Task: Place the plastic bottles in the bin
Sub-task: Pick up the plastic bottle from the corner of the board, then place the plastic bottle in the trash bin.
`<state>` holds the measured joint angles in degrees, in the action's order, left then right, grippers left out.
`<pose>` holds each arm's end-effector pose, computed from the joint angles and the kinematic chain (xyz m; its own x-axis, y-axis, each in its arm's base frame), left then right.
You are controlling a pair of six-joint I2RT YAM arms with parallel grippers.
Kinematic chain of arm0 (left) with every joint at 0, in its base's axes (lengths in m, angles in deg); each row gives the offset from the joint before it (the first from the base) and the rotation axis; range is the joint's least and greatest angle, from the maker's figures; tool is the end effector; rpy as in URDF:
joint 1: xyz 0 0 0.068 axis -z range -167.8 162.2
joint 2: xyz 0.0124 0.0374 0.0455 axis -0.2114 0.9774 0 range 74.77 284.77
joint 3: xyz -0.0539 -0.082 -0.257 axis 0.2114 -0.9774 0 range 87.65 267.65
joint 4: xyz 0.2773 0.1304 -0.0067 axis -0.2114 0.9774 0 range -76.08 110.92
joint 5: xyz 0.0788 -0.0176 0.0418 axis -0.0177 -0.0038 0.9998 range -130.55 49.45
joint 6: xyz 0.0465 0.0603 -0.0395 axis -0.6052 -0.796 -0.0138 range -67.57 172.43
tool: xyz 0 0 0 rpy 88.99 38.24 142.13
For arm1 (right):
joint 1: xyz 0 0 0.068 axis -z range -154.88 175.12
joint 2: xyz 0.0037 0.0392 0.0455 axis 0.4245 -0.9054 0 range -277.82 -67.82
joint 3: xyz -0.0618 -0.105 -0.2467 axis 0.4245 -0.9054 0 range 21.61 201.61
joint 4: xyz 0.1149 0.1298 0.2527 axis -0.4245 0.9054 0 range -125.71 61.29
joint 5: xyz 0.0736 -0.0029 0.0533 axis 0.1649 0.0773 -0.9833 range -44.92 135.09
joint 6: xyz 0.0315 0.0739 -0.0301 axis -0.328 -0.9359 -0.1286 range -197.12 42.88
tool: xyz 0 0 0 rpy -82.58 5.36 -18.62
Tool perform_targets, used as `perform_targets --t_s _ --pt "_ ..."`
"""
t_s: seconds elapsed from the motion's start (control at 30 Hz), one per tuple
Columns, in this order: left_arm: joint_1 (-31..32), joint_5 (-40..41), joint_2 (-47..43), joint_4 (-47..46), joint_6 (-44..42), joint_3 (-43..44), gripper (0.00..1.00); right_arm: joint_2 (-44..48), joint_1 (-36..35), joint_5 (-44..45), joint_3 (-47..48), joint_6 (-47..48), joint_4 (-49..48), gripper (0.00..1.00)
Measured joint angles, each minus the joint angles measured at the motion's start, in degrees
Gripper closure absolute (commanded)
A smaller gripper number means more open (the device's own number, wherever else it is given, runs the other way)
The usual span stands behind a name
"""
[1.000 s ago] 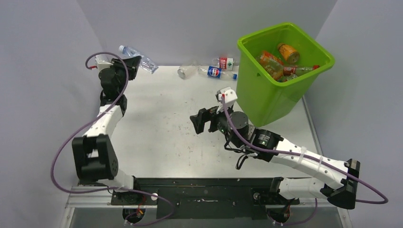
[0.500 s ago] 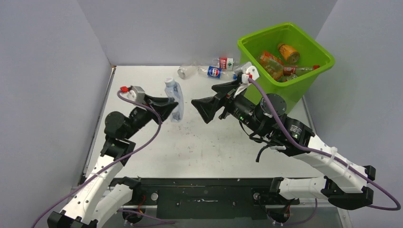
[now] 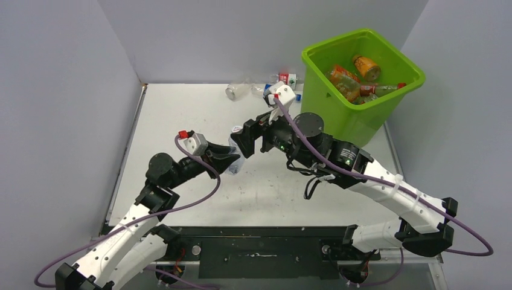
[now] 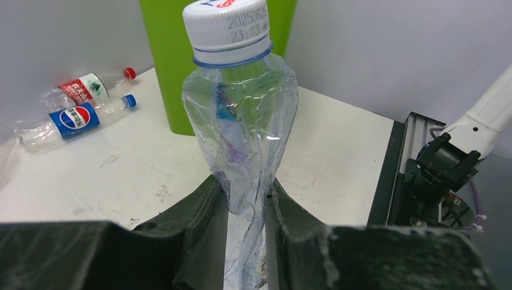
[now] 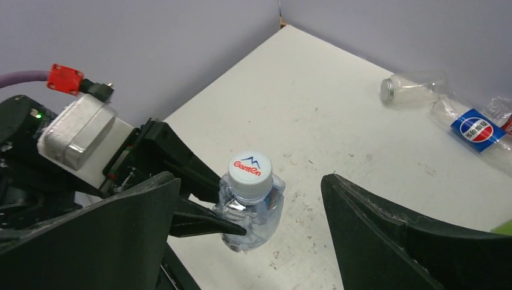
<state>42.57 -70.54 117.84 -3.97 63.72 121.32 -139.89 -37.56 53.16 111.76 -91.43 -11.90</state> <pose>0.2069 -0.1649 0.3274 -0.0443 -0.1706 -0.9843 0.8726 0.4731 -0.1213 0.1681 0.3021 0.4999 -0.2460 0.0569 -0.9676 -0.7789 0.5826 0.2323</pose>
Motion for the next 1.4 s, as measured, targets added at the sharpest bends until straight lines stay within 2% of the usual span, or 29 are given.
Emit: perform_targets --t_s 0.3,0.4,0.53,0.57,0.6,0.63,0.7,0.73,0.77,0.97,1.1,1.23,1.4 --pt "1.57 1.22 -2.25 -0.26 -1.05 -1.86 1.0 -5.18 0.0 1.49 -0.44 -1.33 0.31 0.28" --pt "1.81 1.9 -3.34 -0.28 -1.38 -1.97 1.0 -6.91 0.0 1.46 -0.44 -1.77 0.68 0.38" --pt "2.25 2.75 -4.26 -0.17 -1.44 -2.16 1.0 -8.09 0.0 1.33 -0.44 -2.86 1.11 0.67" --pt "2.34 2.75 -4.22 -0.15 -1.42 -2.32 1.0 -8.15 -0.11 1.4 -0.44 -2.91 1.27 0.82" --pt "2.49 2.8 -4.24 -0.04 -1.31 -2.45 1.0 -8.17 -0.2 1.79 -0.44 -2.69 1.51 0.93" --pt "2.62 3.02 -4.28 0.0 -1.22 -2.51 0.9 -8.17 -0.09 1.62 -0.44 -3.28 1.68 0.94" --pt "2.69 3.28 -4.28 0.0 -0.87 -2.58 0.44 -8.17 0.02 1.55 -0.42 -3.34 1.81 0.95" --pt "2.73 3.34 -4.28 0.04 -0.55 -2.58 0.12 -8.17 0.02 1.55 -0.39 -3.26 1.9 0.95" --pt "2.84 3.65 -4.37 -0.09 0.33 -2.6 0.02 -8.17 0.02 1.64 -0.13 -3.28 2.21 0.95" --pt "2.93 7.5 -7.56 -2.27 3.34 -3.74 0.04 -8.13 0.11 6.71 8.98 0.2 8.2 0.95" --pt "2.91 13.16 -10.08 -3.06 5.22 -4.48 0.04 -5.18 0.11 17.86 16.41 6.64 6.29 0.95" --pt "2.19 19.08 -11.04 -3.63 6.84 -4.52 0.04 0.55 0.94 34.95 16.7 19.04 -4.2 0.95" --pt "1.42 25.51 -10.38 -2.08 8.96 -4.5 0.04 2.01 13.0 49.31 15.39 31.54 -21.88 0.95"
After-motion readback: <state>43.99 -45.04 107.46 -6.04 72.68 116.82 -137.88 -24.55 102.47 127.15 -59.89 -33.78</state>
